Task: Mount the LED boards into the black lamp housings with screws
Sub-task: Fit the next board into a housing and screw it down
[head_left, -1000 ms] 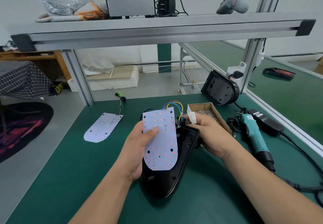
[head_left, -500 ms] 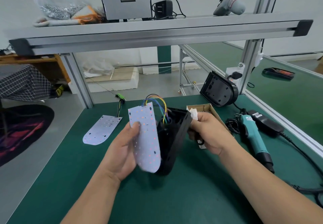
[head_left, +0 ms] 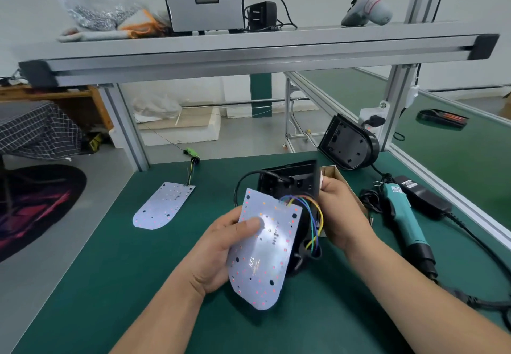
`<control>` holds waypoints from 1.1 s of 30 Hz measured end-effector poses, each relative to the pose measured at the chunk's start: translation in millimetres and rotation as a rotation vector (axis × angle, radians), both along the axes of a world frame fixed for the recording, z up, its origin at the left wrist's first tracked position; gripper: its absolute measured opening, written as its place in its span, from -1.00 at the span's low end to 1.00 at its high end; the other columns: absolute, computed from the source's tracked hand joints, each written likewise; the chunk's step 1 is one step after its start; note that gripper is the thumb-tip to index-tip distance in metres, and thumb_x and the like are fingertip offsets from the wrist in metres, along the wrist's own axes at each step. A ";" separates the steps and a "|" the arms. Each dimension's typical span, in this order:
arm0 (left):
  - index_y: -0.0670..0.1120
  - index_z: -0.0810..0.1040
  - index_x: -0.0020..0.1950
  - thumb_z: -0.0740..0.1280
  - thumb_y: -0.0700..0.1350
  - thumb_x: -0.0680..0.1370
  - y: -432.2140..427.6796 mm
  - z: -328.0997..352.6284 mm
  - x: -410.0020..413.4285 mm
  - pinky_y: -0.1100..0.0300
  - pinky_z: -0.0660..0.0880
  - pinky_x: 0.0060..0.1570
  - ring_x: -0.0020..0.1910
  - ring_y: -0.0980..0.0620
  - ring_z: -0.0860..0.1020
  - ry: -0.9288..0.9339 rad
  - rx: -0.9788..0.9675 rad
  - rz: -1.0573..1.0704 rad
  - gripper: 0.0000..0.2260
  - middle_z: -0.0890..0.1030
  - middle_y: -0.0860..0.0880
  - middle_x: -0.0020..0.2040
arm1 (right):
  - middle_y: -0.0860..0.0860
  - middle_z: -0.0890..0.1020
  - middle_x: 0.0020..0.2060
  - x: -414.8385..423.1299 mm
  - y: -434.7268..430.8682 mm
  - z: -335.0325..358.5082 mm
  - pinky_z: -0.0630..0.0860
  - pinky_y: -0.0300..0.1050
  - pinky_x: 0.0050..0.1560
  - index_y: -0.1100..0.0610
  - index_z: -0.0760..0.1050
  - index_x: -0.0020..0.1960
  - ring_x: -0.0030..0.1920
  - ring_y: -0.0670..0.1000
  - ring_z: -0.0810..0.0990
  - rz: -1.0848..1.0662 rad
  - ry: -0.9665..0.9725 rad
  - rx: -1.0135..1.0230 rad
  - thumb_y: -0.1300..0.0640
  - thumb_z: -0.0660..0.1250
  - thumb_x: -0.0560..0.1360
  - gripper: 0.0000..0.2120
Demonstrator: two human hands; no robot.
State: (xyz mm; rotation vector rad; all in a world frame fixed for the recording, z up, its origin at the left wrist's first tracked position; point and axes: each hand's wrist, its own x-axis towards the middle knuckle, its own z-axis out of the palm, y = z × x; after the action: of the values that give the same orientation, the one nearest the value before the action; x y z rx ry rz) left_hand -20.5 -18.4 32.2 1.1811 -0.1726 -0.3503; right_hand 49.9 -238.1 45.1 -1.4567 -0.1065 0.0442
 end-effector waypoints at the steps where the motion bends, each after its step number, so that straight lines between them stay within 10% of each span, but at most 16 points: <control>1: -0.18 0.62 0.34 0.64 0.06 0.41 0.2 1.6 0.4 -0.05 0.64 0.02 0.01 -0.20 0.69 -0.002 -0.040 0.031 -0.41 0.69 -0.24 0.16 | 0.42 0.58 -0.22 0.2 0.8 -1.2 0.31 0.04 -0.23 0.46 0.56 0.03 -0.19 0.16 0.42 -0.026 -0.040 -0.083 0.30 0.33 0.59 -0.82; 8: -0.06 0.65 0.32 0.57 0.14 0.44 4.0 9.4 -1.9 0.02 0.65 -0.11 -0.01 -0.10 0.72 -0.039 -0.078 0.222 -0.49 0.71 -0.14 0.15 | 0.15 0.66 -0.26 0.6 -4.3 1.3 0.53 0.10 -0.15 0.24 0.57 -0.14 -0.21 -0.07 0.46 -0.063 -0.282 -0.523 0.21 0.30 0.57 -0.84; 12: 0.01 0.68 0.36 0.41 0.20 0.61 15.2 11.3 4.1 0.10 0.62 0.17 0.26 0.01 0.68 -0.033 -0.322 0.373 -0.59 0.68 -0.04 0.33 | -0.14 0.34 -0.46 11.3 -26.0 2.0 0.19 -0.21 -0.44 0.17 0.56 -0.13 -0.45 -0.14 0.24 -0.173 -0.298 -0.579 -0.03 0.36 0.66 -0.69; 18: -0.01 0.67 0.35 0.44 0.17 0.56 39.8 16.1 9.6 0.19 0.68 -0.05 0.16 0.08 0.71 0.012 -0.253 0.579 -0.57 0.72 0.00 0.26 | -0.07 0.41 -0.49 25.5 -61.4 8.4 0.28 -0.11 -0.43 -0.03 0.64 -0.18 -0.51 -0.04 0.31 -0.420 -0.152 -0.128 0.05 0.37 0.61 -0.81; 25: -0.06 0.67 0.29 0.43 0.05 0.58 4.4 3.3 3.5 -0.14 0.66 0.06 0.14 -0.17 0.70 -0.055 -0.085 0.417 -0.67 0.69 -0.18 0.28 | 0.13 0.63 -0.43 5.5 -19.0 -1.3 0.55 -0.03 -0.29 0.28 0.51 -0.14 -0.44 0.11 0.61 0.043 -0.105 -0.349 0.12 0.30 0.61 -0.76; 29: -0.07 0.63 0.34 0.46 0.05 0.58 -5.1 1.3 -1.2 -0.06 0.65 0.00 0.07 -0.13 0.70 -0.024 -0.130 0.276 -0.63 0.70 -0.16 0.23 | 0.16 0.68 -0.23 -2.9 -12.4 0.2 0.57 -0.01 -0.26 0.17 0.62 -0.01 -0.29 0.14 0.61 0.239 -0.195 -0.133 0.19 0.35 0.59 -0.91; 33: -0.08 0.61 0.39 0.57 0.17 0.47 -7.9 3.4 -3.2 -0.11 0.65 0.05 0.08 -0.14 0.68 -0.013 -0.136 0.198 -0.43 0.70 -0.18 0.20 | 0.13 0.68 0.06 -4.8 2.4 -9.4 0.57 0.01 -0.06 0.12 0.58 0.35 0.02 0.13 0.60 0.311 -0.273 0.188 0.19 0.46 0.56 -0.64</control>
State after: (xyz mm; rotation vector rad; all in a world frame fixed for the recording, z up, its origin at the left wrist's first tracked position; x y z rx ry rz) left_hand -23.7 -26.2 35.5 1.0555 -0.0877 -0.1543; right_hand 45.1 -235.7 35.6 -1.2408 -0.5460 0.0867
